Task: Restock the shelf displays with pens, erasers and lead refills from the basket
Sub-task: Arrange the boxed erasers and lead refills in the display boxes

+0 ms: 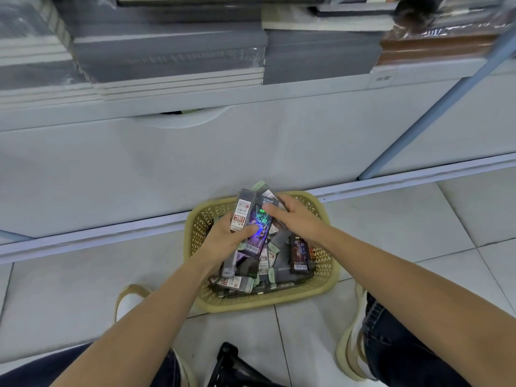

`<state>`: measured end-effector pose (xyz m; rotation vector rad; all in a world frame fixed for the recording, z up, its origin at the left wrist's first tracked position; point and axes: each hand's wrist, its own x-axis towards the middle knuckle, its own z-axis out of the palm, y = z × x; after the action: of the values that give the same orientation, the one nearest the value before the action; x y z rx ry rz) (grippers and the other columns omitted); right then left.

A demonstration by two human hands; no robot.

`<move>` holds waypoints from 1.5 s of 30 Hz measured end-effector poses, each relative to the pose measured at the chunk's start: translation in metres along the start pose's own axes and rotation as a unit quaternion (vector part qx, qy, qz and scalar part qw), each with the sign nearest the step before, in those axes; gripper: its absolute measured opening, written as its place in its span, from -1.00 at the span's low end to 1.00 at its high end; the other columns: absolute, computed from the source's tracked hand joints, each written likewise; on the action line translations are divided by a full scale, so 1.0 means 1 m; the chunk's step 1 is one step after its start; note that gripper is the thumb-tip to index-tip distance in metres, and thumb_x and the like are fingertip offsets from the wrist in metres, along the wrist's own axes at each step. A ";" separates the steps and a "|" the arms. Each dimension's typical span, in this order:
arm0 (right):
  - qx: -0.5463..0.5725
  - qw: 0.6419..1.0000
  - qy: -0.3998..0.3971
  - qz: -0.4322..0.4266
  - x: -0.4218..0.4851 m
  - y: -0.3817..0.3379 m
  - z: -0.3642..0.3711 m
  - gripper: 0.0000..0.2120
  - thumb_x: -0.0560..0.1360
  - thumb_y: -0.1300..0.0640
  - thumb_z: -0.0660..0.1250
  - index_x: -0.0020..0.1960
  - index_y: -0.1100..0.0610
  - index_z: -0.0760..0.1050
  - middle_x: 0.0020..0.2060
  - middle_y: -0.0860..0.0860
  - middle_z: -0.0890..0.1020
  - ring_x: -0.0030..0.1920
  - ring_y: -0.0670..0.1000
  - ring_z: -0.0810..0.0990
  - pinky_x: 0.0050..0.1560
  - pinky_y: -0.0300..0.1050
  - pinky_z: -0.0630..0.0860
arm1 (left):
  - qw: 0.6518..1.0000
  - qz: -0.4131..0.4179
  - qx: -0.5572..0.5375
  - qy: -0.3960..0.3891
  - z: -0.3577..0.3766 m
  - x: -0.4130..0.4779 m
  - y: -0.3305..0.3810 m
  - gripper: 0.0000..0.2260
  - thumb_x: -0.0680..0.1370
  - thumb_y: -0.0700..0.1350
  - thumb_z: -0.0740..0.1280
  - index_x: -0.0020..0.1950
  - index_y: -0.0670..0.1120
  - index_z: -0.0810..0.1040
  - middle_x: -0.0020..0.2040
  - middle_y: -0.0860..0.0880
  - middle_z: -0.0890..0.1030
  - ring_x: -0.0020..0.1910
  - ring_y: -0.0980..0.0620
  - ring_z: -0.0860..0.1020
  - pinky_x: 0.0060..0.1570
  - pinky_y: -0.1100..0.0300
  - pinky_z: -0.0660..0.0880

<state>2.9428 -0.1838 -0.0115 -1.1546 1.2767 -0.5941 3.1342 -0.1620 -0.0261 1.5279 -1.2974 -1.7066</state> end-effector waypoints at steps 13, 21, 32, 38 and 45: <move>0.002 0.987 0.004 -0.160 -0.052 -0.156 -0.035 -0.80 0.59 0.30 0.24 0.19 0.31 0.48 -0.06 0.10 0.62 -0.10 -0.01 0.58 0.00 -0.10 0.51 | 0.968 0.172 -0.089 0.158 -0.021 -0.062 0.136 -0.95 0.51 -0.20 0.44 -0.14 -0.08 0.61 -0.34 0.12 0.66 -0.37 0.22 0.58 -0.31 0.36 0.51; -0.045 0.956 0.043 -0.286 -0.107 -0.251 -0.051 -0.96 0.59 0.17 0.28 -0.03 0.08 0.48 -0.21 -0.06 0.63 -0.22 -0.15 0.58 -0.21 -0.32 0.48 | 0.962 0.246 -0.061 0.100 -0.021 -0.105 0.221 -0.90 0.50 -0.20 0.44 0.00 -0.10 0.60 -0.18 -0.01 0.68 -0.31 0.14 0.60 -0.35 0.32 0.51; -0.102 0.959 -0.072 -0.253 -0.106 -0.223 -0.038 -0.77 0.57 0.18 0.33 0.18 0.08 0.38 0.06 0.11 0.68 0.00 0.05 0.67 -0.05 -0.13 0.58 | 0.964 0.154 0.213 -0.030 -0.023 -0.118 0.230 -0.80 0.43 -0.20 0.52 0.01 -0.21 0.63 -0.22 -0.06 0.64 -0.28 0.06 0.54 -0.29 0.29 0.43; -0.082 0.965 -0.006 -0.249 -0.092 -0.206 -0.041 -0.71 0.57 0.25 0.30 0.27 0.19 0.39 0.03 0.12 0.68 0.00 0.00 0.68 -0.07 -0.19 0.61 | 0.980 0.099 0.173 -0.014 -0.031 -0.099 0.210 -0.83 0.40 -0.22 0.54 -0.04 -0.17 0.66 -0.21 -0.06 0.69 -0.27 0.06 0.60 -0.29 0.32 0.49; 0.097 0.969 0.131 -0.184 -0.074 -0.184 -0.045 -0.75 0.59 0.25 0.28 0.24 0.18 0.36 -0.05 0.08 0.66 -0.21 -0.14 0.64 -0.26 -0.32 0.53 | 0.986 0.059 -0.152 0.022 -0.042 -0.082 0.186 -0.89 0.57 -0.29 0.31 0.09 -0.22 0.53 -0.04 -0.20 0.70 -0.13 -0.10 0.68 -0.12 0.06 0.63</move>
<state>2.9254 -0.2013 0.1906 -1.1824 1.1967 -1.1541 3.1528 -0.1833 0.1791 1.2797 -1.0289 -1.6940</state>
